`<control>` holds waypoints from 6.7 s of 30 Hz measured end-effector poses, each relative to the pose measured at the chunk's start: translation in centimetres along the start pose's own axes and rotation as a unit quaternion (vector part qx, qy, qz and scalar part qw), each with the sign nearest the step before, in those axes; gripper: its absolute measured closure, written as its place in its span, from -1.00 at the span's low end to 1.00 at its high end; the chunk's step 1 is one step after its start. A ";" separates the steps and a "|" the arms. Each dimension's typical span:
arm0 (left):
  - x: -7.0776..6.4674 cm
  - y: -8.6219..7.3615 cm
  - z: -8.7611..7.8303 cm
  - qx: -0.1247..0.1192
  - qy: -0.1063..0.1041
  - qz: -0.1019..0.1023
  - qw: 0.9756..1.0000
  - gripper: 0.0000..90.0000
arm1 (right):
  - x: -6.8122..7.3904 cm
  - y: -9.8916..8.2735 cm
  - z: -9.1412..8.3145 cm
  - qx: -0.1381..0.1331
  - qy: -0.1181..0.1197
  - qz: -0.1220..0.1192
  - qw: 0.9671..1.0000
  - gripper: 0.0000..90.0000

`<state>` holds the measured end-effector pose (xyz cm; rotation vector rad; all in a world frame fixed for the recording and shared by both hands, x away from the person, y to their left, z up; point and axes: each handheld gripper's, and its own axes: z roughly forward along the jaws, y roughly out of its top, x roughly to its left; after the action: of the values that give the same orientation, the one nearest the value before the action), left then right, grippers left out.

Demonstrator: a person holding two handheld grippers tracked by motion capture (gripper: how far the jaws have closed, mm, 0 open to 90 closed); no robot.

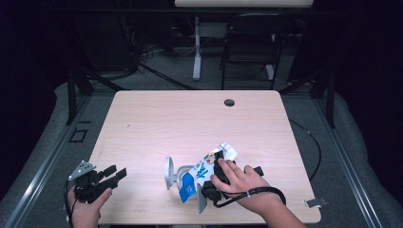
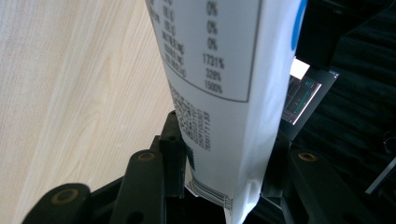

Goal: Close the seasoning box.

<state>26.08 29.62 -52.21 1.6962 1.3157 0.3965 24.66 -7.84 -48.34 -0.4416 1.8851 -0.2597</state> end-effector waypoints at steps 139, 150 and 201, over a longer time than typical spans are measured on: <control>0.2 -0.3 0.5 0.009 0.004 -0.004 1.000 0.10 | 1.8 -2.2 0.3 -0.074 0.102 0.241 0.962 0.73; 0.3 -0.4 0.5 0.011 0.005 -0.003 1.000 0.10 | 2.4 -2.6 0.5 -0.094 0.123 0.302 0.941 0.77; 0.2 -0.6 0.8 0.018 0.008 -0.003 1.000 0.09 | 2.8 -4.0 -0.8 -0.189 0.134 0.508 0.830 0.89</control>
<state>26.38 29.44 -53.19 1.7218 1.3464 0.3857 23.79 -12.65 -48.91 0.4075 2.1850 0.8148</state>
